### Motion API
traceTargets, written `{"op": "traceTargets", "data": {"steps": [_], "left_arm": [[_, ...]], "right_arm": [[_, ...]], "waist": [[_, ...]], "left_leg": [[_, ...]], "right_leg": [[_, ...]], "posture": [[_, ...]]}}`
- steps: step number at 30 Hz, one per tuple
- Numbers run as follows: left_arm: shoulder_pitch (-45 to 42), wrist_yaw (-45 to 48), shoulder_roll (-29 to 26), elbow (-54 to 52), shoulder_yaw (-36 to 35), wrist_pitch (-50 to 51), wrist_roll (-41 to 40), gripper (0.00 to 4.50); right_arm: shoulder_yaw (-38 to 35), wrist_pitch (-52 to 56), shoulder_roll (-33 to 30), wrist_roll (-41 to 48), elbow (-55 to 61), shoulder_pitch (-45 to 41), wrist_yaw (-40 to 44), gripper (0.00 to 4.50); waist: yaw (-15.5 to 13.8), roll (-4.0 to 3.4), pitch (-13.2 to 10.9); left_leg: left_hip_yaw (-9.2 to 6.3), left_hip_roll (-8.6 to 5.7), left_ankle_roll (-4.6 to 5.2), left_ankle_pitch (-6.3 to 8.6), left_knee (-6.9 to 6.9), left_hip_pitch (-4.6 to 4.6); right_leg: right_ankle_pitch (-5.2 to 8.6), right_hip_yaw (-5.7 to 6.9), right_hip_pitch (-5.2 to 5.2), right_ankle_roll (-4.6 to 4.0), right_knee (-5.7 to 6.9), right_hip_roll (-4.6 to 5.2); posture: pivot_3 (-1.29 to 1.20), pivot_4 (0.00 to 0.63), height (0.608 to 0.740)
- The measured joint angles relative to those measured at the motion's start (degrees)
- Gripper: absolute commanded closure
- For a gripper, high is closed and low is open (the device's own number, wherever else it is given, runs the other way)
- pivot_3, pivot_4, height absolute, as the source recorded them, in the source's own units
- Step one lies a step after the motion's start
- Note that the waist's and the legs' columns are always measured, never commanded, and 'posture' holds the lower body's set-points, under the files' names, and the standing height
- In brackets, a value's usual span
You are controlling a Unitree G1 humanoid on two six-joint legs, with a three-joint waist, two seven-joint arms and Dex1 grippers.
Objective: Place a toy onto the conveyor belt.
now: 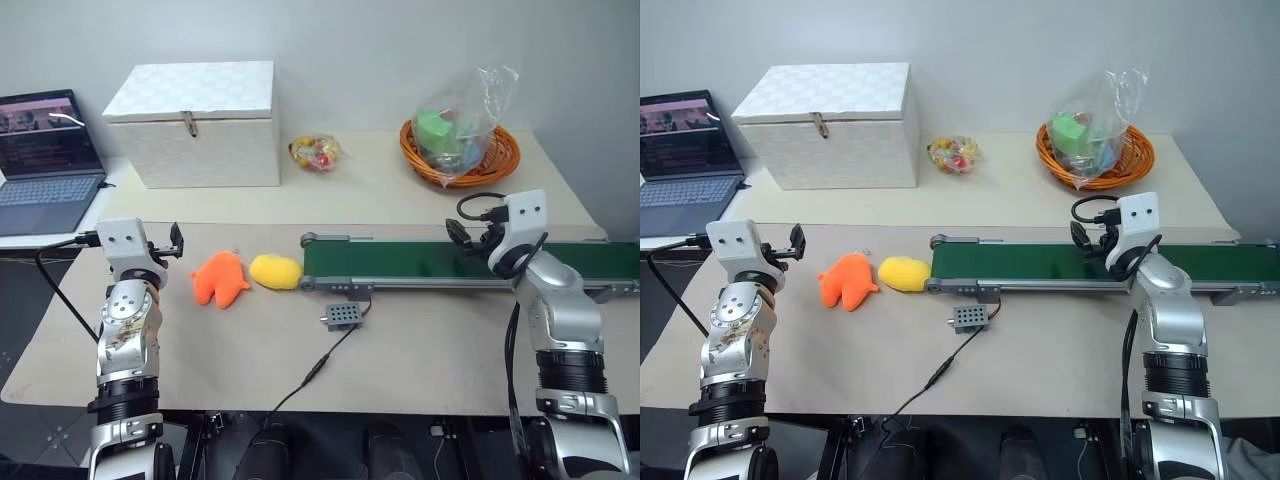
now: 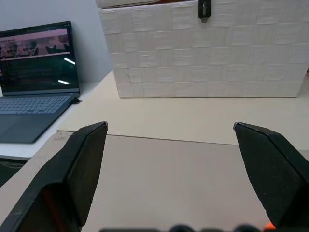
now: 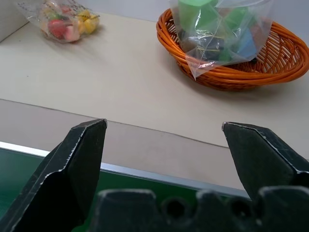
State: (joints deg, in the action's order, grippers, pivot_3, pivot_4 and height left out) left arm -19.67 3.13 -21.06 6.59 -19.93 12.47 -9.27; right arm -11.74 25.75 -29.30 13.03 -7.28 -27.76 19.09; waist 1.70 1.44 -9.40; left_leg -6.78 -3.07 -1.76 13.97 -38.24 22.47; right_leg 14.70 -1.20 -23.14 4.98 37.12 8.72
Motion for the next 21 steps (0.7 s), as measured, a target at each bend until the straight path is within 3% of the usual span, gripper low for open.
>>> {"op": "traceTargets", "data": {"steps": [4,7,12,17,21], "left_arm": [[0.00,0.39,-0.02,0.00,0.69,0.51,0.14,0.02],[0.02,0.48,0.07,-0.04,1.88,1.40,0.23,0.02],[0.07,0.39,0.23,-0.17,2.55,1.78,0.18,0.02],[0.09,0.81,0.99,-1.16,1.77,2.77,-1.60,0.02],[-0.50,0.72,5.00,-2.86,-7.03,12.26,-15.85,0.02]], "right_arm": [[2.77,0.01,-0.95,-0.95,1.67,1.26,2.73,0.00],[10.75,0.25,-3.28,0.51,10.67,5.72,13.19,0.00],[17.96,2.03,-13.91,15.04,35.58,16.13,37.12,0.00],[17.78,2.35,-14.54,16.10,36.07,15.30,38.64,0.00],[17.77,2.35,-14.26,15.31,35.30,14.78,37.97,0.00]], "waist": [[0.10,0.00,0.00],[0.59,0.00,0.00],[0.42,0.06,-0.01],[0.30,0.16,0.00],[0.14,0.16,0.00]], "left_leg": [[0.00,0.00,0.00,0.00,0.01,0.00],[0.00,0.00,0.02,0.01,0.03,0.02],[-0.06,-0.01,0.08,0.05,-0.04,-0.04],[-0.07,0.03,0.14,0.10,0.07,-0.65],[-0.13,0.03,0.15,0.10,0.09,-0.50]], "right_leg": [[0.00,0.00,0.00,0.00,0.00,0.00],[0.01,0.01,-0.01,0.01,-0.02,0.00],[0.00,0.07,0.17,0.04,-0.14,0.00],[0.00,0.18,0.83,0.10,-0.24,0.00],[0.01,0.19,0.71,0.10,-0.33,0.00]], "posture": [[0.00,0.150,0.740],[0.00,0.150,0.740],[0.00,0.150,0.740],[0.00,0.150,0.740],[0.00,0.150,0.740]]}}
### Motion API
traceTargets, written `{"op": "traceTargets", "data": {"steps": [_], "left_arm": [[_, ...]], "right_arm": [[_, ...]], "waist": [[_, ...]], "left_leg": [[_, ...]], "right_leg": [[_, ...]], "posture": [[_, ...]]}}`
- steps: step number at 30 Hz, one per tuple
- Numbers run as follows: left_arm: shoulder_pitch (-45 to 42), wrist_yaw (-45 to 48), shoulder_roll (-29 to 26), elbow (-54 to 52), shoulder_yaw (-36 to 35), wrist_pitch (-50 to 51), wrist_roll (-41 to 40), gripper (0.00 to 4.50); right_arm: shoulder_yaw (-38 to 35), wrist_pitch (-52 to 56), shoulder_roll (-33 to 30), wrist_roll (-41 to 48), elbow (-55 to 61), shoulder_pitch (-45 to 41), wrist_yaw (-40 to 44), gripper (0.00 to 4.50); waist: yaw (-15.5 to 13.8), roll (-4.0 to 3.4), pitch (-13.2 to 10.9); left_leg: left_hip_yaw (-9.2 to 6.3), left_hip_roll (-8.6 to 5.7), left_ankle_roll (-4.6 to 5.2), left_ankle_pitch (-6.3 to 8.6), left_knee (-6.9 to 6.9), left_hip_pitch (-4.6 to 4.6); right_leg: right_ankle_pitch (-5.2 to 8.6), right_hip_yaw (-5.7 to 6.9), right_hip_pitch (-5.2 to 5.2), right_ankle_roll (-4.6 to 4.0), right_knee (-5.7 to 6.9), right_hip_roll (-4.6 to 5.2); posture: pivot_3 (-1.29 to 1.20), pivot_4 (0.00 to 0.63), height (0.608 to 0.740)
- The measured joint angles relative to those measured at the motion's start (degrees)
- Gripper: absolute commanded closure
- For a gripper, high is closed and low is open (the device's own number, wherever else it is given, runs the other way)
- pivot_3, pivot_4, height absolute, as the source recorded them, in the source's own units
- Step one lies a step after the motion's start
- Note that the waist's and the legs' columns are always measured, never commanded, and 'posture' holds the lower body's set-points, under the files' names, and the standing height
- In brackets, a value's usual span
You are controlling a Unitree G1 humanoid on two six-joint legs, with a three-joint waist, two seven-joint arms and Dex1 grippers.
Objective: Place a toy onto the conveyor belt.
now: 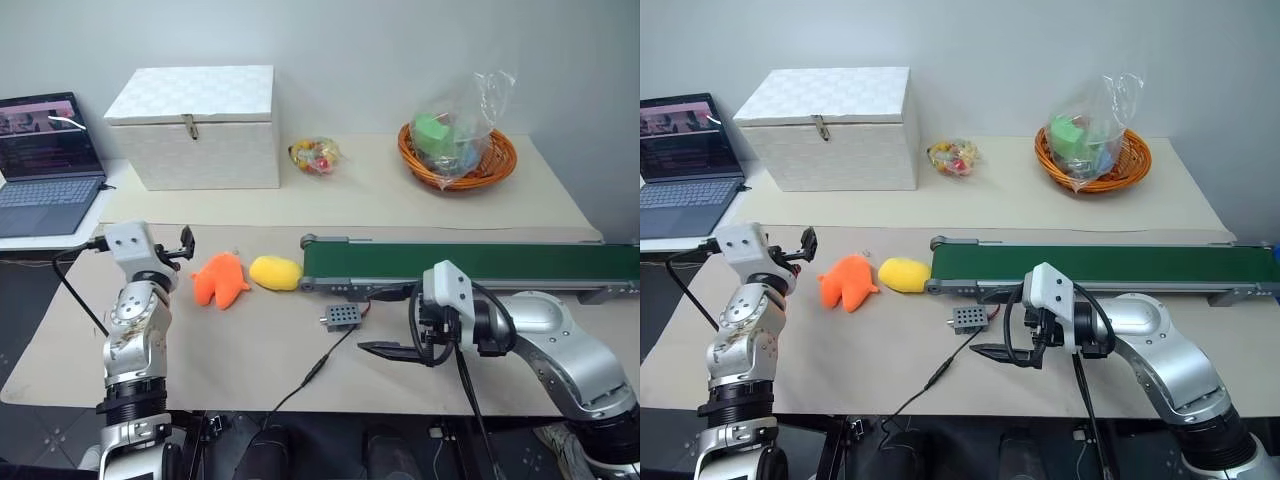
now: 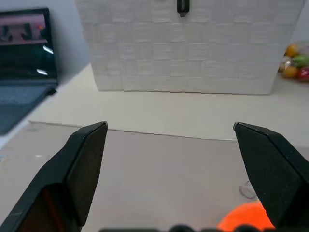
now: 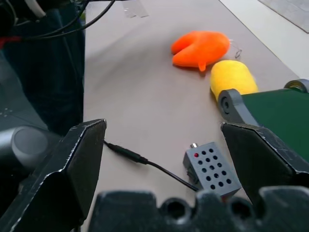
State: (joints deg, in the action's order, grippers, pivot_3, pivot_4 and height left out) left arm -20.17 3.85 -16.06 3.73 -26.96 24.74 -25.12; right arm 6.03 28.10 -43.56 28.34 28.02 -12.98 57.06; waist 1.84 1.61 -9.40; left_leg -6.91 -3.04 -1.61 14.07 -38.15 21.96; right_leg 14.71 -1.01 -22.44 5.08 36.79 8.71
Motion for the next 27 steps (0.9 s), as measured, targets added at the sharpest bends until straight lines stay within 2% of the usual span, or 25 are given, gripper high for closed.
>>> {"op": "traceTargets", "data": {"steps": [5,10,18,27], "left_arm": [[3.84,0.02,0.51,1.14,-12.14,15.51,-18.96,0.02],[7.50,-0.60,1.92,2.07,-16.87,23.29,-29.22,0.02],[4.69,1.44,0.84,7.95,-15.46,23.90,-30.66,0.02],[-1.04,5.59,0.56,15.02,-9.80,21.33,-26.42,0.02]], "right_arm": [[0.00,-0.01,0.09,-0.44,-0.21,0.44,-0.62,0.00],[-0.04,-0.01,0.09,-0.72,-0.54,0.80,-1.01,0.00],[-0.36,0.00,0.64,-0.50,-0.53,0.82,-2.19,0.00],[-1.67,0.23,1.36,0.21,0.13,0.79,-3.14,0.00]], "waist": [[0.39,0.00,0.00],[-0.74,0.01,-0.01],[-1.27,0.01,-0.01],[-1.97,-0.05,0.03]], "left_leg": [[0.01,0.00,0.00,0.00,-0.01,0.08],[-0.02,0.00,0.00,0.00,-0.01,-0.09],[-0.02,-0.01,-0.01,0.01,0.00,-0.10],[-0.02,-0.03,-0.01,0.01,0.00,-0.11]], "right_leg": [[0.00,-0.01,-0.14,0.00,0.05,0.00],[0.00,0.06,0.05,-0.01,0.10,0.00],[0.00,0.06,0.10,-0.02,-0.02,0.00],[-0.01,0.07,0.14,-0.03,-0.02,0.00]], "posture": [[0.00,0.150,0.740],[0.00,0.150,0.740],[0.00,0.150,0.740],[0.00,0.150,0.740]]}}
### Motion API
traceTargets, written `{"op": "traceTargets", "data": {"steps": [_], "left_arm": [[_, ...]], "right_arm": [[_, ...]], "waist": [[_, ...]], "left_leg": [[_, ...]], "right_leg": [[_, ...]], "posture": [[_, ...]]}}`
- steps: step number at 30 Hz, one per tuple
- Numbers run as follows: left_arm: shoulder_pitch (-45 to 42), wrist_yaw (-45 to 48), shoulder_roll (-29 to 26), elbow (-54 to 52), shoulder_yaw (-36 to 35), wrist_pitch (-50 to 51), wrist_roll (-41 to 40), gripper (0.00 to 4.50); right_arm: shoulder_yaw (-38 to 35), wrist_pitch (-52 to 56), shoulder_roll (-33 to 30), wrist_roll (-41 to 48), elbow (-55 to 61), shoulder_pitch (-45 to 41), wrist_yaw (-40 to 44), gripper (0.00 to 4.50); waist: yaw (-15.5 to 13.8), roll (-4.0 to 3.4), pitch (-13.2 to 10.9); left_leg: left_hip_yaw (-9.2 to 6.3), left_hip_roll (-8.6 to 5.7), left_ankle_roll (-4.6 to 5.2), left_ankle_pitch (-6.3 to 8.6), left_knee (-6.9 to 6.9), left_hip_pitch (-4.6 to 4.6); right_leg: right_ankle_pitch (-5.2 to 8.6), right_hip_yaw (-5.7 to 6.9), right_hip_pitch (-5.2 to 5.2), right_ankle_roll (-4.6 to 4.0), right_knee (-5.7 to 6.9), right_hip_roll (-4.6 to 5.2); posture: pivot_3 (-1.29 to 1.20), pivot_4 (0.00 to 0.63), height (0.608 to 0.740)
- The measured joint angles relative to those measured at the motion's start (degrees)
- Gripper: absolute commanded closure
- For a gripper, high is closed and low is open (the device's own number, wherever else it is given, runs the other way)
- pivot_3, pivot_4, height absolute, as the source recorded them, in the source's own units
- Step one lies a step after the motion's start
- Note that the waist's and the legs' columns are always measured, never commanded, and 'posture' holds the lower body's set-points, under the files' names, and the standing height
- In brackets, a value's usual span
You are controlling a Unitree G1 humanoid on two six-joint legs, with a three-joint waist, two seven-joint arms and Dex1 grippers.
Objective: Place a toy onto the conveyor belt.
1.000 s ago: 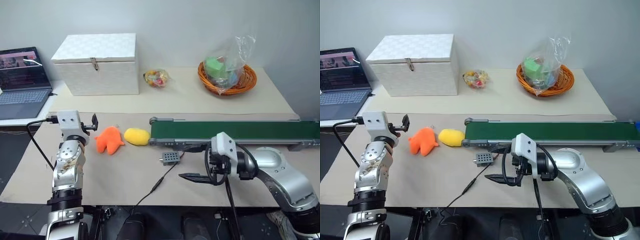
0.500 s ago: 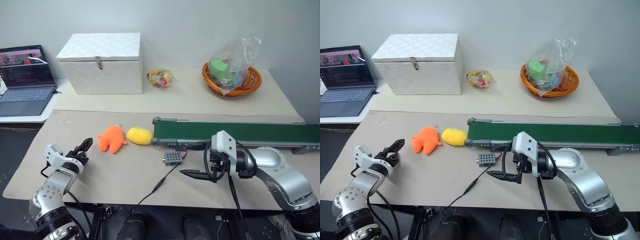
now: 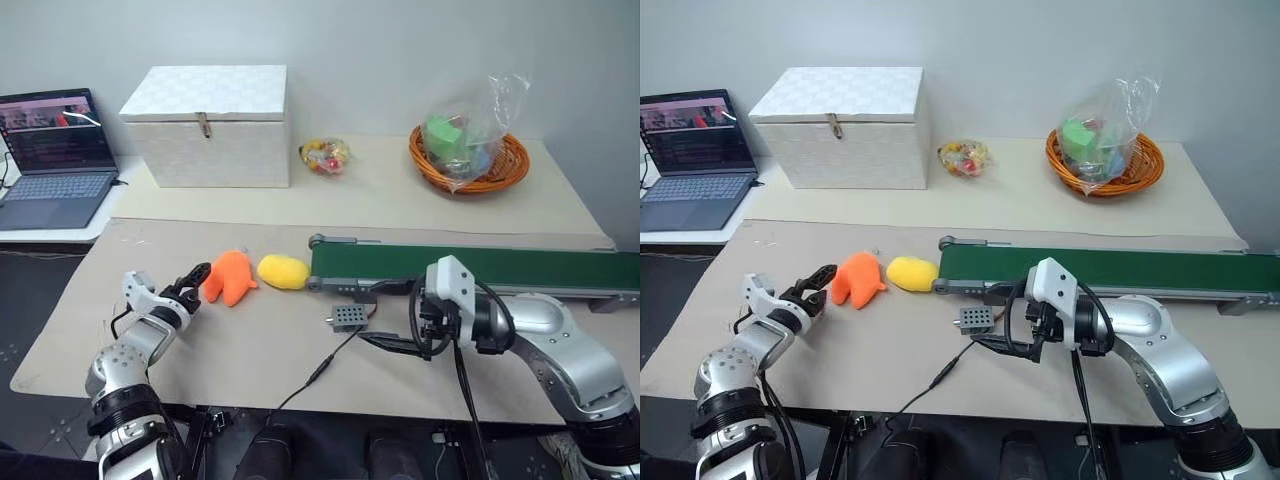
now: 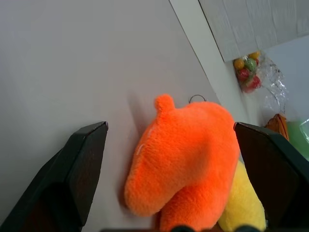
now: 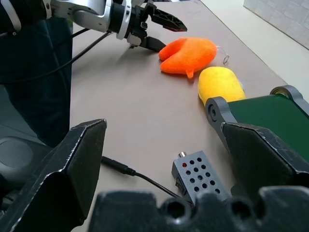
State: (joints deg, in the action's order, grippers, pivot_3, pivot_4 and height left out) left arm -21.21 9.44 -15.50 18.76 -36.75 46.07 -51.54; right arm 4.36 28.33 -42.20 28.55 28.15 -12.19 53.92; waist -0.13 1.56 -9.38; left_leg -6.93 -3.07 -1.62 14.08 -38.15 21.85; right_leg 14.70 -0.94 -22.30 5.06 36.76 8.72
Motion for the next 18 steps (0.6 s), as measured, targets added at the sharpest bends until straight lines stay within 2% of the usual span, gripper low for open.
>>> {"op": "traceTargets", "data": {"steps": [8,9,10,11,12,13,14,16,18], "left_arm": [[-0.24,-0.10,2.00,-1.31,1.70,0.05,1.13,0.02],[-0.23,-0.19,2.04,-1.46,1.68,0.08,1.12,0.27],[-0.24,-0.27,2.06,-1.57,1.67,0.15,1.10,0.27],[-0.23,-0.28,2.32,-1.56,1.68,0.23,1.09,0.80],[-0.23,-0.25,2.49,-1.46,1.82,0.49,1.02,0.92],[-0.19,-0.19,2.57,-1.25,1.96,0.75,0.96,1.39],[-0.16,-0.19,2.62,-1.13,1.99,0.90,0.95,1.65],[-0.13,-0.14,2.84,-0.86,2.42,1.45,0.94,2.44],[-0.13,-0.10,2.88,-0.85,2.69,1.50,0.94,2.44]], "right_arm": [[-0.64,0.00,0.60,-0.02,0.00,0.00,-0.86,0.00],[-0.65,0.00,0.67,-0.02,0.00,0.00,-0.98,0.00],[-0.65,0.00,0.74,-0.02,0.00,0.00,-1.10,0.00],[-0.65,0.00,0.75,-0.02,-0.01,0.00,-1.14,0.00],[-0.65,0.00,0.76,-0.05,-0.01,0.00,-1.18,0.00],[-0.65,0.00,0.78,-0.13,-0.07,0.00,-1.22,0.00],[-0.65,0.00,0.78,-0.16,-0.13,0.00,-1.26,0.00],[-0.64,0.00,0.89,-0.20,-0.38,-0.02,-1.36,0.00],[-0.64,0.00,0.98,-0.28,-0.86,-0.02,-1.48,0.00]], "waist": [[-0.76,-0.01,0.00],[-0.76,-0.01,0.00],[-0.75,-0.01,0.00],[-0.73,-0.01,0.00],[-0.62,-0.01,0.00],[-0.49,0.00,0.00],[-0.40,0.00,0.00],[-0.22,0.01,-0.01],[-0.03,0.01,-0.01]], "left_leg": [[-0.06,-0.03,0.00,0.00,0.00,0.05],[-0.06,-0.03,0.00,0.00,0.00,0.05],[-0.06,-0.03,0.00,0.00,0.00,0.05],[-0.06,-0.03,0.00,0.00,0.00,0.05],[-0.06,-0.02,0.00,0.00,0.00,0.05],[-0.06,-0.02,0.00,0.00,0.00,0.06],[-0.06,-0.02,0.00,0.00,0.00,0.07],[-0.06,-0.02,0.00,0.00,0.00,0.10],[-0.06,-0.02,0.00,0.00,0.00,0.11]], "right_leg": [[0.00,0.01,0.04,0.00,-0.07,0.00],[0.00,0.01,0.04,0.00,-0.06,0.00],[0.00,0.01,0.04,0.00,-0.06,0.00],[0.00,0.01,0.04,0.00,-0.06,0.00],[0.00,0.01,0.04,0.01,-0.06,0.00],[0.00,0.01,0.02,0.01,-0.06,0.00],[0.00,0.01,0.00,0.01,-0.06,0.00],[0.00,0.01,-0.02,0.01,-0.07,0.00],[0.00,0.01,-0.03,0.00,-0.06,0.00]], "posture": [[0.00,0.150,0.740],[0.00,0.150,0.740],[0.00,0.150,0.740],[0.00,0.150,0.740],[0.00,0.150,0.740],[0.00,0.150,0.740],[0.00,0.150,0.740],[0.00,0.150,0.740],[0.00,0.150,0.740]]}}
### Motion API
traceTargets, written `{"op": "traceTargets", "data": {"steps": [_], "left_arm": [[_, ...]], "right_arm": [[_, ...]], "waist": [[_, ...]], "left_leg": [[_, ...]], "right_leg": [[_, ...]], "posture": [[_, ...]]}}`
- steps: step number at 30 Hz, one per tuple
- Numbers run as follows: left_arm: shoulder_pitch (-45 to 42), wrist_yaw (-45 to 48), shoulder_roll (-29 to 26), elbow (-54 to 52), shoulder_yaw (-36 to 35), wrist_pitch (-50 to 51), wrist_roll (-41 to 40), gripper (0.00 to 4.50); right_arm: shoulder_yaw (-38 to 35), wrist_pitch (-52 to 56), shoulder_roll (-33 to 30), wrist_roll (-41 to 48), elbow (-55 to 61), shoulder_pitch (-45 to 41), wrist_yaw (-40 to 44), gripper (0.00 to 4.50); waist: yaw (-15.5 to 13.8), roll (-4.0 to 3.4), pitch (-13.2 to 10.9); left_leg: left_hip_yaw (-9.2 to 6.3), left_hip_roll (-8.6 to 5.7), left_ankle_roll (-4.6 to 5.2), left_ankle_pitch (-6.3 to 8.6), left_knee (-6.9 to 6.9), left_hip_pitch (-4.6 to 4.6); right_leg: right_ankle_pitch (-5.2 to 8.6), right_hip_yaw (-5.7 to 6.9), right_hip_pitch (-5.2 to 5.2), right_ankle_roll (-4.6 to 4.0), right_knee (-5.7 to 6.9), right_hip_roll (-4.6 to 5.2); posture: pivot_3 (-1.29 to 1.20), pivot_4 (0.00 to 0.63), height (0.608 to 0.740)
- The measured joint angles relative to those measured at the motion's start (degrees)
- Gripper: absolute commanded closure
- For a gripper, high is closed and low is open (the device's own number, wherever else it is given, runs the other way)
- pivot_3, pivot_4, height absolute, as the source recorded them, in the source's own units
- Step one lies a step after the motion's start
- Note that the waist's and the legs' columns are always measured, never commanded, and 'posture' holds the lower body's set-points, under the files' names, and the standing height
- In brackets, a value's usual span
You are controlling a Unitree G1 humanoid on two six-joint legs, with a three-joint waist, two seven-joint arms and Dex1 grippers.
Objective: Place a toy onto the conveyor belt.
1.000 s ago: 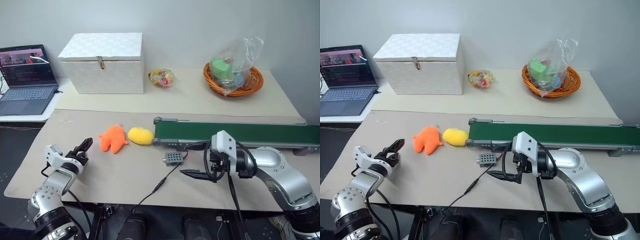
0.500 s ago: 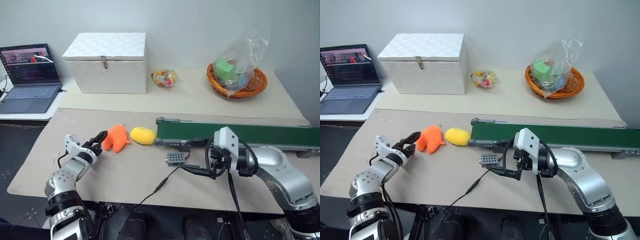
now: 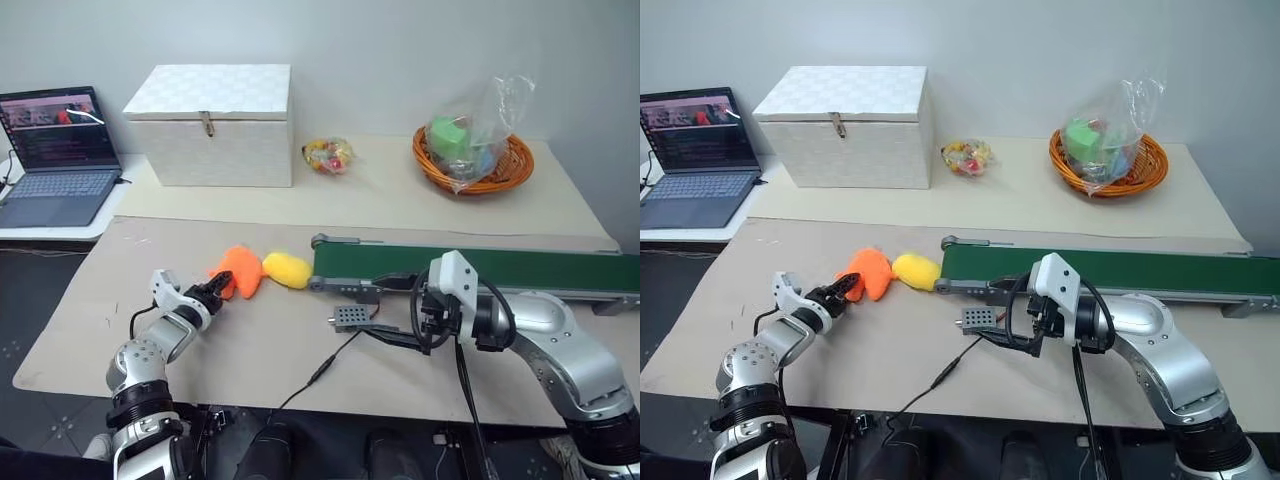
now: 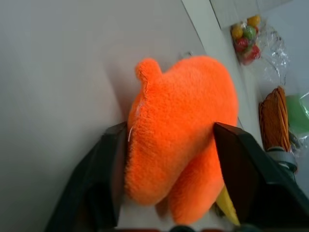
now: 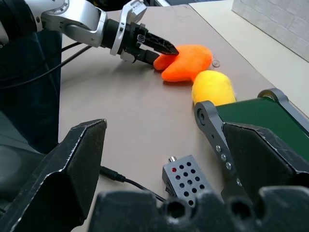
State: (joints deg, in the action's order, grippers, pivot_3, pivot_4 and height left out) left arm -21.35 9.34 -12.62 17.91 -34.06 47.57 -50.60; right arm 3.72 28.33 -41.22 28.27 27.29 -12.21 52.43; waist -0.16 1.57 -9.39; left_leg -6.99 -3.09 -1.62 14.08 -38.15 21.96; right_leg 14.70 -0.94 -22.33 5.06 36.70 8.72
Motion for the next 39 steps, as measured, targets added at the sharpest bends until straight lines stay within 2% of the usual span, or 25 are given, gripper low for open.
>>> {"op": "traceTargets", "data": {"steps": [6,9,12,16,18,20,21,23,26,29,32,35,39], "left_arm": [[1.36,0.24,0.62,-2.64,2.26,-4.14,2.83,2.44],[1.82,-2.09,2.10,-8.31,4.93,-13.57,9.61,2.44],[1.75,-8.60,-0.09,-16.32,11.71,-25.55,25.13,2.44],[-0.56,-16.05,-8.11,-24.21,24.07,-36.05,49.74,2.44],[-2.38,-17.17,-14.78,-24.42,34.39,-39.84,66.32,2.44],[-4.75,-16.69,-16.04,-24.24,41.39,-43.05,74.85,2.44],[-5.17,-16.43,-15.10,-23.81,42.90,-44.33,75.57,2.44],[-4.20,-14.10,-10.08,-21.31,44.13,-46.72,71.87,2.44],[-0.89,-8.62,-0.36,-17.46,39.15,-42.35,56.75,2.44],[-0.52,-7.95,2.05,-15.02,33.34,-40.85,50.02,2.44],[-0.39,-8.55,5.30,-14.65,23.68,-39.47,40.46,2.44],[0.75,-9.04,6.89,-14.89,18.37,-38.78,34.67,2.44],[3.90,-9.47,7.98,-15.52,13.28,-33.64,27.62,1.46]], "right_arm": [[0.02,-0.01,0.14,-0.14,-0.80,-0.04,-0.02,0.00],[0.08,-0.02,0.17,-0.48,-1.13,-0.05,0.05,0.00],[0.11,-0.05,0.20,-0.78,-2.18,-0.04,0.17,0.00],[0.18,-0.06,0.42,-1.12,-3.03,0.02,0.35,0.00],[0.21,-0.07,1.13,-1.12,-3.06,0.02,0.30,0.00],[0.29,-0.07,1.63,-1.11,-3.07,-0.10,0.24,0.00],[0.31,-0.07,1.83,-1.11,-3.07,-0.25,0.23,0.00],[0.31,-0.19,2.15,-1.19,-3.10,-0.50,0.12,0.00],[0.17,-0.25,2.12,-1.88,-3.58,-0.44,-0.12,0.00],[-0.02,-0.27,1.97,-2.36,-4.11,-0.13,-0.16,0.00],[-0.03,-0.27,1.87,-2.85,-4.17,0.33,-0.15,0.00],[-0.03,-0.27,1.62,-3.26,-4.17,0.39,-0.13,0.00],[-0.05,-0.27,1.26,-3.41,-4.19,0.77,-0.08,0.00]], "waist": [[0.41,0.01,-0.01],[0.27,0.07,-0.04],[0.17,0.14,-0.08],[-0.34,0.13,-0.08],[-0.65,0.13,-0.08],[-0.86,0.06,-0.06],[-0.79,0.05,-0.05],[-0.27,0.05,-0.05],[0.68,0.06,-0.06],[1.25,0.07,-0.06],[1.10,0.07,-0.06],[0.87,0.07,-0.06],[0.80,0.07,-0.06]], "left_leg": [[0.00,0.01,0.00,0.00,0.00,0.01],[-0.01,0.02,-0.02,-0.01,0.00,0.07],[0.01,0.01,-0.04,-0.01,0.04,0.10],[0.06,0.00,-0.04,-0.01,0.13,0.09],[0.06,0.00,-0.04,-0.01,0.18,0.12],[0.06,-0.04,-0.03,-0.01,0.22,0.14],[0.06,-0.04,-0.03,0.00,0.23,0.14],[0.04,-0.03,-0.02,0.00,0.22,0.21],[-0.02,0.02,-0.04,-0.03,0.23,0.36],[0.00,0.05,-0.06,-0.05,0.23,0.37],[0.01,0.03,-0.06,-0.05,0.22,0.29],[-0.01,0.02,-0.06,-0.05,0.21,0.29],[-0.01,0.02,-0.06,-0.05,0.21,0.25]], "right_leg": [[0.00,0.00,0.00,0.00,-0.01,0.00],[-0.01,0.01,-0.03,-0.01,-0.04,0.00],[-0.02,-0.01,-0.04,-0.03,-0.11,0.00],[-0.03,-0.03,-0.04,-0.03,-0.23,0.00],[-0.03,0.04,-0.04,-0.02,-0.26,0.00],[-0.12,0.01,0.04,0.08,-0.47,0.00],[-0.17,0.00,0.06,0.11,-0.56,0.00],[-0.21,-0.04,-0.04,0.13,-0.60,0.00],[-0.20,-0.02,-0.31,0.13,-0.46,-0.05],[-0.21,-0.04,-0.39,0.12,-0.34,-0.06],[-0.21,-0.04,-0.23,0.12,-0.41,-0.06],[-0.21,-0.02,-0.17,0.12,-0.48,-0.06],[-0.21,-0.01,-0.12,0.12,-0.49,-0.06]], "posture": [[0.00,0.150,0.740],[0.00,0.150,0.740],[0.00,0.150,0.740],[0.00,0.150,0.740],[0.00,0.150,0.740],[0.00,0.150,0.740],[0.00,0.150,0.740],[0.00,0.150,0.740],[0.00,0.150,0.740],[0.00,0.150,0.740],[0.00,0.150,0.740],[0.00,0.150,0.740],[0.00,0.150,0.740]]}}
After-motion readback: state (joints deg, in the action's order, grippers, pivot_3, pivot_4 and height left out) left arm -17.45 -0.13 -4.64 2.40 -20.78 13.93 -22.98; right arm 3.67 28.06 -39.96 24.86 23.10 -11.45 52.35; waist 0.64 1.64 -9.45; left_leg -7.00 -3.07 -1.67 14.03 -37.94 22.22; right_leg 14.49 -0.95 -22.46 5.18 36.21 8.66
